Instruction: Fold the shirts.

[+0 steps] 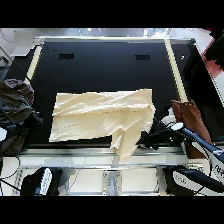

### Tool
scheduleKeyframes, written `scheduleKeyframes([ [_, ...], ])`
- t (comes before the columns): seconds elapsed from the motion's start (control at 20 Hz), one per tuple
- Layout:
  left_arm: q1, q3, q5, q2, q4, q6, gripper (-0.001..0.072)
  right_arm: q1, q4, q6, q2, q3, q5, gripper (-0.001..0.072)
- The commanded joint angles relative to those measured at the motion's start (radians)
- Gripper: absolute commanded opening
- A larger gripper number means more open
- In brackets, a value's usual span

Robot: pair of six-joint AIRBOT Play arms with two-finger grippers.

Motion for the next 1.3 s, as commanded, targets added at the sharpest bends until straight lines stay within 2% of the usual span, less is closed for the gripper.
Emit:
scheduleKeyframes([
  [0.0, 0.019, -0.094, -0.014, 0.001, 0.019, -0.294, 0.0674, 0.024, 0.051, 0.004, 0.023, 0.001, -0.011, 0.0017],
  [0.05, 0.027, -0.141, -0.021, 0.002, 0.015, -0.404, 0.0674, 0.024, 0.051, 0.004, 0.035, 0.001, -0.006, 0.0018],
  [0.1, 0.032, -0.188, -0.026, 0.003, 0.002, -0.469, 0.0673, 0.024, 0.051, 0.004, 0.044, 0.001, 0.0, 0.0018],
  [0.2, 0.047, -0.271, -0.016, 0.003, -0.078, -0.508, 0.0674, 0.024, 0.051, -0.007, 0.062, 0.001, 0.011, 0.0018],
  [0.35, 0.082, -0.343, 0.108, -0.002, -0.216, -0.506, 0.0668, 0.024, 0.05, -0.021, 0.073, 0.001, 0.008, 0.0017],
  [0.45, 0.099, -0.35, 0.134, -0.016, -0.249, -0.477, 0.0574, 0.024, 0.05, -0.022, 0.073, 0.001, 0.008, 0.0018],
  [0.55, 0.099, -0.35, 0.134, -0.037, -0.249, -0.438, 0.0575, 0.024, 0.05, -0.022, 0.073, 0.001, 0.007, 0.0018],
  [0.8, 0.1, -0.35, 0.188, -0.106, -0.254, -0.405, 0.0573, 0.024, 0.053, -0.022, 0.076, 0.001, 0.008, 0.0018],
  [0.85, 0.099, -0.349, 0.201, -0.113, -0.272, -0.391, 0.0541, 0.024, 0.057, -0.022, 0.075, 0.001, 0.01, 0.0018],
  [0.9, 0.099, -0.349, 0.22, -0.114, -0.297, -0.356, 0.0377, 0.024, 0.058, -0.022, 0.076, 0.001, 0.01, 0.0018],
  [0.95, 0.098, -0.349, 0.233, -0.113, -0.32, -0.328, 0.0265, 0.024, 0.058, -0.022, 0.076, 0.001, 0.01, 0.0017],
  [1.1, 0.098, -0.345, 0.23, -0.109, -0.323, -0.319, 0.0008, 0.024, 0.058, -0.022, 0.098, 0.002, 0.011, 0.0016],
  [1.25, 0.098, -0.285, 0.157, -0.035, -0.355, -0.114, 0.0008, 0.024, 0.043, -0.011, 0.229, 0.007, 0.039, 0.0016],
])
